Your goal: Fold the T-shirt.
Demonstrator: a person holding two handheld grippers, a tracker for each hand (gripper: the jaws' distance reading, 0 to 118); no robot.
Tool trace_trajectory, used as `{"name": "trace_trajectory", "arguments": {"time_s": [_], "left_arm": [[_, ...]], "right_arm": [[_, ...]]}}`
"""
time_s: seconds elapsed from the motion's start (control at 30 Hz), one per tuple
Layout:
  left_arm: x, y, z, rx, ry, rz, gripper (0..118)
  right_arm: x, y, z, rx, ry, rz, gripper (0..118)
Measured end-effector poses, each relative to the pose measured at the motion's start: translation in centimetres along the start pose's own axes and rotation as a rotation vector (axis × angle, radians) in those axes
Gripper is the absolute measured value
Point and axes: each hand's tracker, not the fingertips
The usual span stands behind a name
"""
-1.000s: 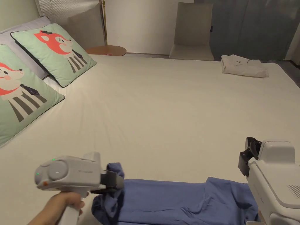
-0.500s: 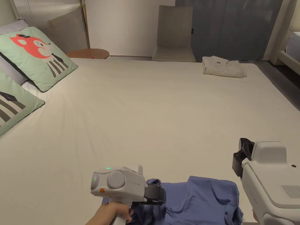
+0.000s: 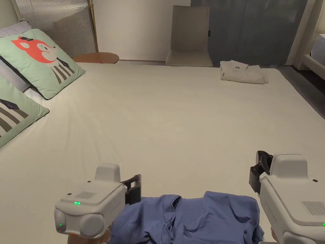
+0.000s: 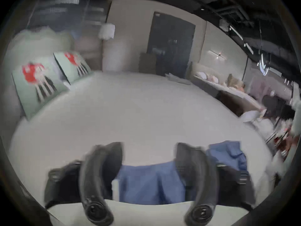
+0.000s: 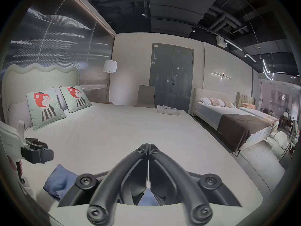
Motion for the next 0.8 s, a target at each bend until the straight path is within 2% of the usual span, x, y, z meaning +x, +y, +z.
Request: {"name": "trace_trajectory", "arguments": {"time_s": [0.03, 0.2, 0.47, 0.63, 0.8], "left_arm": [[-0.6, -0.8, -0.8, -0.005, 0.030, -0.033, 0], [-0.1, -3.7, -2.5, -0.117, -0.003, -0.057, 0], [5.2, -7.8, -4.3, -0.261, -0.067, -0.098, 0], [7.9, -9.2, -5.9, -0.244, -0.073, -0.159, 0], [9.2, -9.0, -7.1, -0.250, -0.121, -0.117, 0]], "right_arm": [[0.0, 0.0, 0.0, -0.001, 0.001, -0.001, 1], [-0.1, 0.1, -0.1, -0.004, 0.004, -0.006, 1], [1.1, -0.3, -0.2, -0.019, -0.012, -0.005, 1], [2.2, -0.5, 0.4, -0.025, -0.038, 0.003, 1], [2.8, -0.4, 0.9, -0.028, -0.066, -0.004, 1]]}}
